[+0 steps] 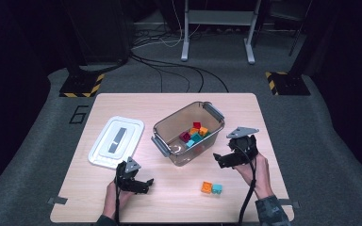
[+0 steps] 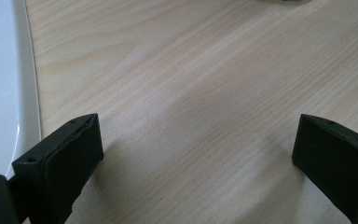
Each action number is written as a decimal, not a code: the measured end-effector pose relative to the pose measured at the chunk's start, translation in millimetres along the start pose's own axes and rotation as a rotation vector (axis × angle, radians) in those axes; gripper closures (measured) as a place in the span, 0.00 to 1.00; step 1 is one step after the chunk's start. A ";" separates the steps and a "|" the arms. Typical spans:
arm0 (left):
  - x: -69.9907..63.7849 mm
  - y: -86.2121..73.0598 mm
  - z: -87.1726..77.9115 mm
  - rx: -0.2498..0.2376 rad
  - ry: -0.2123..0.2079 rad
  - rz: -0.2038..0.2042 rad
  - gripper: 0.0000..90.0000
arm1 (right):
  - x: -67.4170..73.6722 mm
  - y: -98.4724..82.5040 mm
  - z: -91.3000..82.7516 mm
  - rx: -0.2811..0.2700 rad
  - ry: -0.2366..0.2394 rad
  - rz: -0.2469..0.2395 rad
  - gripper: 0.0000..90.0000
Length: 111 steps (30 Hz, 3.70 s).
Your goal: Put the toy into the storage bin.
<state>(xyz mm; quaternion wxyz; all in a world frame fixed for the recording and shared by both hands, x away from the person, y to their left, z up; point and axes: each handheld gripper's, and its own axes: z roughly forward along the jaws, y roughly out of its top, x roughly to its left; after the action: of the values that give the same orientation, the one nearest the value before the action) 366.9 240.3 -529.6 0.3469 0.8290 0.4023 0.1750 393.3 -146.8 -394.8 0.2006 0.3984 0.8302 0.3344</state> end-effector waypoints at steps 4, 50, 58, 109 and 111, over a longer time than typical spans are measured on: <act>0.1 0.0 0.0 0.001 0.000 0.001 0.02 | 3.6 -9.4 1.8 0.017 0.010 0.004 0.00; -0.3 -0.2 -0.1 0.003 -0.002 -0.005 0.01 | 48.7 -93.6 44.2 0.203 0.130 -0.037 0.26; -0.4 -0.2 0.0 0.003 -0.002 -0.005 0.01 | 48.8 -98.0 47.3 0.221 0.140 -0.055 0.54; 0.6 0.3 -0.5 0.009 0.001 0.006 0.02 | -2.2 -12.8 2.5 0.075 -0.012 -0.084 0.64; 0.7 0.3 -0.5 0.010 0.001 0.007 0.02 | -4.5 -8.0 0.6 0.071 -0.019 -0.078 0.64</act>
<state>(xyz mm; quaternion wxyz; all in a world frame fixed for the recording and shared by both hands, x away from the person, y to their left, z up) 367.1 240.9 -529.0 0.3418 0.8322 0.4002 0.1745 392.2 -153.8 -400.6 0.2070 0.3755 0.8546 0.2929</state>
